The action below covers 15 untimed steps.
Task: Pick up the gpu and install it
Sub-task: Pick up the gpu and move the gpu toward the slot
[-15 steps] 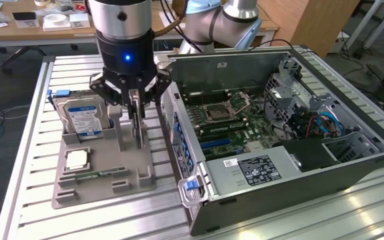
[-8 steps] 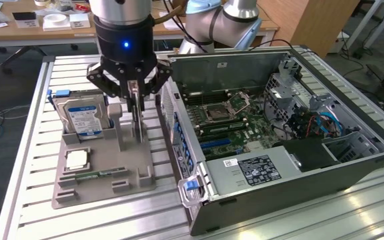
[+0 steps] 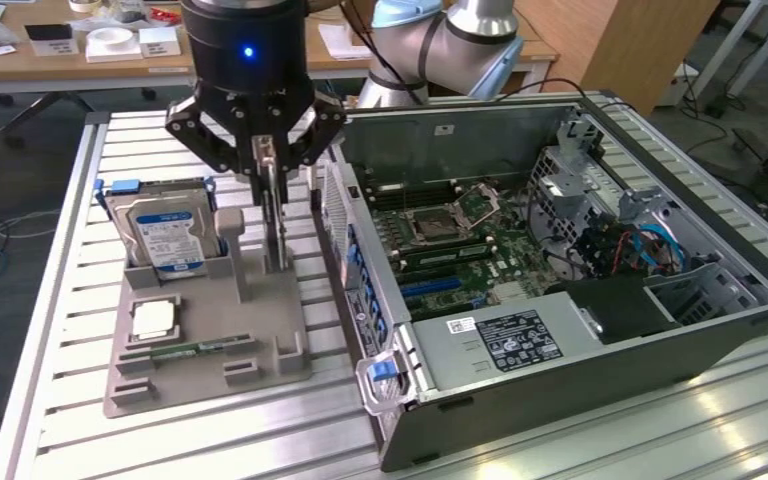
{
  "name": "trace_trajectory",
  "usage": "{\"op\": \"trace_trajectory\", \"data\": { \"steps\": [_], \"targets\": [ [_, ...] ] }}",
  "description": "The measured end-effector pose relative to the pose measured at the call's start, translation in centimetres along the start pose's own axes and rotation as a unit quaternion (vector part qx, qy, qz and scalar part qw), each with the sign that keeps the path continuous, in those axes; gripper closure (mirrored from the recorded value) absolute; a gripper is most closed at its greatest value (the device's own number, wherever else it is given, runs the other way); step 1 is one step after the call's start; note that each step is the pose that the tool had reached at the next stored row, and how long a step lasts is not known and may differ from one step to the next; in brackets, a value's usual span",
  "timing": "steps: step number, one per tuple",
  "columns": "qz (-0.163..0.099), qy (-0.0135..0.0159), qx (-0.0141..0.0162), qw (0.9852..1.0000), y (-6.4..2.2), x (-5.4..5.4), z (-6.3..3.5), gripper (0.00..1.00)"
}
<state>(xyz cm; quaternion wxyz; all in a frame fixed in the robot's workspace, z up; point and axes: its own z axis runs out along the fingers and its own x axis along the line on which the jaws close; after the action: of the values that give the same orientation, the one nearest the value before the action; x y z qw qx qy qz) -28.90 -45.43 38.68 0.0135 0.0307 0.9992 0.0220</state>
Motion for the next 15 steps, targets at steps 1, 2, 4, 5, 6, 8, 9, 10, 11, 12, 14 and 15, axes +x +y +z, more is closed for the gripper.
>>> {"op": "trace_trajectory", "data": {
  "steps": [1, 2, 4, 5, 6, 8, 9, 10, 11, 12, 14, 15],
  "targets": [
    [0.0, 0.0, 0.0, 1.0, 0.01, 0.0, -0.24, 0.73],
    [0.0, 0.0, 0.0, 1.0, 0.02, 0.0, -0.46, 0.73],
    [0.0, 0.0, 0.0, 1.0, 0.04, 0.0, -0.88, 0.73],
    [0.0, 0.0, 0.0, 1.0, 0.05, 0.0, -1.07, 0.73],
    [0.0, 0.0, 0.0, 1.0, 0.06, 0.0, -1.28, 0.73],
    [0.0, 0.0, 0.0, 1.0, 0.07, 0.0, -1.67, 0.73],
    [0.0, 0.0, 0.0, 1.0, 0.08, 0.0, -1.84, 0.73],
    [0.0, 0.0, 0.0, 1.0, 0.09, 0.0, -2.0, 0.73],
    [0.0, 0.0001, 0.0, 1.0, 0.1, -0.1, -2.17, 0.73],
    [0.0, 0.0, -0.0001, 1.0, 0.11, -0.1, -2.32, 0.73],
    [0.0, 0.0, 0.0, 1.0, 0.11, -0.1, -2.53, 0.73],
    [0.0, -0.0001, 0.0, 1.0, 0.11, -0.1, -2.55, 0.73]
  ]
}}
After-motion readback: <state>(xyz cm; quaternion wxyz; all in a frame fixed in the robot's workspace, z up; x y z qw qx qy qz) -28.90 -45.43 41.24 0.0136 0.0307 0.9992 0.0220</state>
